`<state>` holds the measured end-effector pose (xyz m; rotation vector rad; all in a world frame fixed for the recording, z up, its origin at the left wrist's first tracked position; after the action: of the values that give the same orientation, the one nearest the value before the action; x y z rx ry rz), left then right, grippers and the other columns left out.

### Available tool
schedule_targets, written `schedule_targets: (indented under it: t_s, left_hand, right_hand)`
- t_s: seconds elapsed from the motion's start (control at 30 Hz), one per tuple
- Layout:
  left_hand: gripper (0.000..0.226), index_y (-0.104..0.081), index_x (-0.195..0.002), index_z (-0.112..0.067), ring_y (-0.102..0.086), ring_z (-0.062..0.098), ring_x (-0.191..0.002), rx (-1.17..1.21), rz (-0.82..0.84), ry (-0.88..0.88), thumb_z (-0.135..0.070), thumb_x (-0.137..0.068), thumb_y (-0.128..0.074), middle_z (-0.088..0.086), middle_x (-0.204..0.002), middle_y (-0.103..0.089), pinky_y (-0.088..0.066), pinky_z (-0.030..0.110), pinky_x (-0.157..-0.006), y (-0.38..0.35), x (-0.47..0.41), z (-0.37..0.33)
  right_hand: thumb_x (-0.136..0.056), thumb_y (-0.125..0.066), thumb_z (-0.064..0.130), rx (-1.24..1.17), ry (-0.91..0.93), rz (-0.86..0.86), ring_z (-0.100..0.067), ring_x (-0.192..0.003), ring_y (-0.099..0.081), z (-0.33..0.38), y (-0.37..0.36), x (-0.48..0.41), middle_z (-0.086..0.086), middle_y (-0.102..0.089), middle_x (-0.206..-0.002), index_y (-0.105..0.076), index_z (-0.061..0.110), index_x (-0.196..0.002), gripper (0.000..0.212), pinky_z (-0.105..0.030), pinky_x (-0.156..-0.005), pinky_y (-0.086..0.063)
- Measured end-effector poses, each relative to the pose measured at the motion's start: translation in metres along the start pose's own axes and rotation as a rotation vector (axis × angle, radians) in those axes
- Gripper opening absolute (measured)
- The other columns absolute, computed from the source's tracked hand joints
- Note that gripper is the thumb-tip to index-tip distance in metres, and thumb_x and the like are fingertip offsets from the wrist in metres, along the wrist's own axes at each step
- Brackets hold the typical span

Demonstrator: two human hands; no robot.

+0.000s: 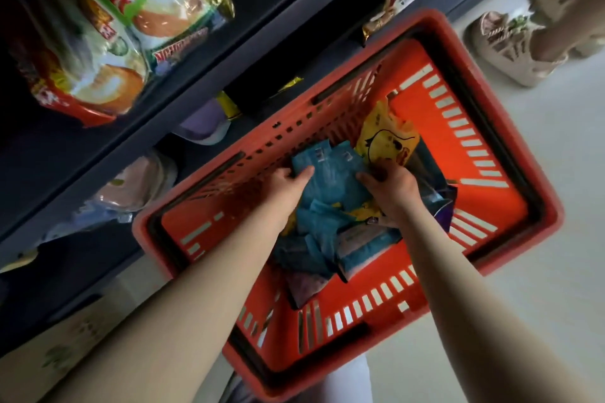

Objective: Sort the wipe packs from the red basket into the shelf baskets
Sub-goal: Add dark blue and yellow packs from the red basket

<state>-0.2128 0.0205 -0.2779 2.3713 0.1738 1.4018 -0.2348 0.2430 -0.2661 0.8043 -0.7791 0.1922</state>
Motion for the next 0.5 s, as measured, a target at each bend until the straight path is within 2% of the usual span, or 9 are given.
schedule_targets:
  t_s: [0.1, 0.17, 0.23, 0.33, 0.37, 0.43, 0.5]
  left_hand:
    - [0.024, -0.067, -0.094, -0.008, -0.06, 0.019, -0.087, 0.089, -0.016, 0.008, -0.031, -0.088, -0.068, 0.002, -0.089, -0.065, -0.044, 0.026, -0.069, -0.003, -0.003, -0.002]
    - [0.024, -0.066, -0.102, -0.008, -0.061, 0.017, -0.087, 0.145, -0.01, -0.008, -0.029, -0.09, -0.066, 0.002, -0.094, -0.066, -0.045, 0.025, -0.071, -0.004, 0.003, -0.009]
    - [0.023, -0.064, -0.105, -0.01, -0.064, 0.018, -0.088, 0.192, -0.01, -0.04, -0.027, -0.09, -0.065, 0.002, -0.098, -0.067, -0.05, 0.028, -0.074, 0.0, 0.019, -0.016]
    - [0.034, -0.058, -0.113, -0.007, -0.064, 0.029, -0.104, 0.325, 0.001, -0.075, -0.025, -0.085, -0.069, 0.012, -0.112, -0.067, -0.051, 0.045, -0.094, 0.017, 0.058, -0.026]
    - [0.035, -0.058, -0.112, -0.008, -0.064, 0.028, -0.105, 0.371, 0.023, -0.091, -0.025, -0.084, -0.07, 0.012, -0.114, -0.066, -0.049, 0.048, -0.097, 0.026, 0.075, -0.031]
    - [0.022, -0.06, -0.103, -0.016, -0.065, 0.027, -0.102, 0.428, 0.094, -0.164, -0.026, -0.085, -0.068, 0.01, -0.108, -0.069, -0.05, 0.05, -0.095, 0.045, 0.119, -0.049]
    - [0.016, -0.064, -0.097, -0.025, -0.066, 0.027, -0.102, 0.437, 0.125, -0.224, -0.031, -0.082, -0.065, 0.006, -0.106, -0.071, -0.051, 0.049, -0.092, 0.073, 0.169, -0.066]
  right_hand:
    - [-0.086, -0.067, 0.043, -0.083, -0.066, 0.039, -0.029, -0.106, -0.06, -0.005, -0.005, -0.002, -0.009, -0.065, -0.115, -0.062, 0.009, -0.119, 0.048, -0.029, -0.076, -0.044]
    - [-0.085, -0.068, 0.042, -0.2, -0.098, 0.032, -0.026, -0.101, -0.061, -0.005, -0.001, 0.005, -0.007, -0.066, -0.111, -0.063, 0.009, -0.115, 0.045, -0.036, -0.081, -0.05]
    - [-0.087, -0.067, 0.037, -0.292, -0.101, -0.034, -0.023, -0.1, -0.061, -0.001, 0.017, 0.02, -0.003, -0.065, -0.11, -0.061, 0.01, -0.117, 0.041, -0.037, -0.082, -0.052]
    - [-0.09, -0.065, 0.015, -0.551, -0.108, -0.078, -0.017, -0.08, -0.066, 0.01, 0.052, 0.061, -0.001, -0.065, -0.094, -0.056, 0.009, -0.108, 0.022, -0.021, -0.053, -0.051]
    - [-0.09, -0.064, 0.007, -0.691, -0.105, -0.057, -0.017, -0.077, -0.068, 0.017, 0.063, 0.08, -0.002, -0.067, -0.093, -0.054, 0.008, -0.108, 0.021, -0.019, -0.051, -0.052]
    - [-0.09, -0.059, -0.001, -0.889, -0.079, 0.004, -0.02, -0.086, -0.071, 0.037, 0.089, 0.122, -0.007, -0.07, -0.102, -0.054, 0.009, -0.114, 0.027, -0.028, -0.064, -0.058]
    - [-0.093, -0.052, -0.002, -0.993, -0.017, 0.067, -0.026, -0.098, -0.069, 0.069, 0.118, 0.169, -0.011, -0.069, -0.111, -0.055, 0.013, -0.12, 0.031, -0.039, -0.08, -0.058]
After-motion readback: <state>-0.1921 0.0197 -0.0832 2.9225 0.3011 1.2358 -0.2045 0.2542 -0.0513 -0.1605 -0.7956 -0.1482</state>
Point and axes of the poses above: each hand's wrist, its own x-axis away from the middle knuckle, its own y-axis out of the back of the hand, z = x × y, the point moved 9 cm from there along -x, towards the middle knuckle
